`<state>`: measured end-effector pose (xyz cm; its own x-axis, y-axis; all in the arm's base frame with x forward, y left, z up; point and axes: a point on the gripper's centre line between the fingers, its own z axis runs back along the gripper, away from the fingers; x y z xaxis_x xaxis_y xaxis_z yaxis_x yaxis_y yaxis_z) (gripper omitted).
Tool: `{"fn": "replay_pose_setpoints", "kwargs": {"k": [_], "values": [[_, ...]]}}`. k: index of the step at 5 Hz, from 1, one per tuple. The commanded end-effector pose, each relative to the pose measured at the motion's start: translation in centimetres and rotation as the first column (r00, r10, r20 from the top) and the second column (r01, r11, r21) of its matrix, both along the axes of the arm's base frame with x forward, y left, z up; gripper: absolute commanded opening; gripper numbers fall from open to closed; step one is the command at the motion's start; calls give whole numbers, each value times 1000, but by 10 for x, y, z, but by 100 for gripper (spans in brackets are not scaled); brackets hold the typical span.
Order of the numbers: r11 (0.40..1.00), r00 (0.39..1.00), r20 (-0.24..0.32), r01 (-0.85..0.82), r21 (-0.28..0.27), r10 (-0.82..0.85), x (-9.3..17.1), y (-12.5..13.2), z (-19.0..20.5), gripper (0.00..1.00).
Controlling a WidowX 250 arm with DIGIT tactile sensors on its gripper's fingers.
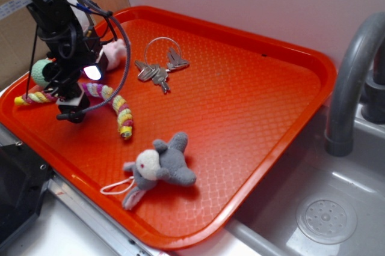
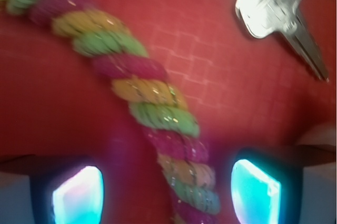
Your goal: Grab the multicolored rope.
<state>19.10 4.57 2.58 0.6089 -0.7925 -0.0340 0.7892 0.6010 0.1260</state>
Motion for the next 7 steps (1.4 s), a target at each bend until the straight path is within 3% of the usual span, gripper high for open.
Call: {"fn": "replay_pose_setpoints", "kwargs": {"k": [1,2,4,6,7], "values": [[999,1000,-4,-25,32,26,7,3,-9,100],[999,1000,-3,-19,41,19,4,0,-11,0],[998,1000,15,-25,49,25,1,-3,-8,0],[991,994,65,-90,98,84,5,-5,12,0],[941,932,154,-337,26,329,-2,-12,63,0]]}}
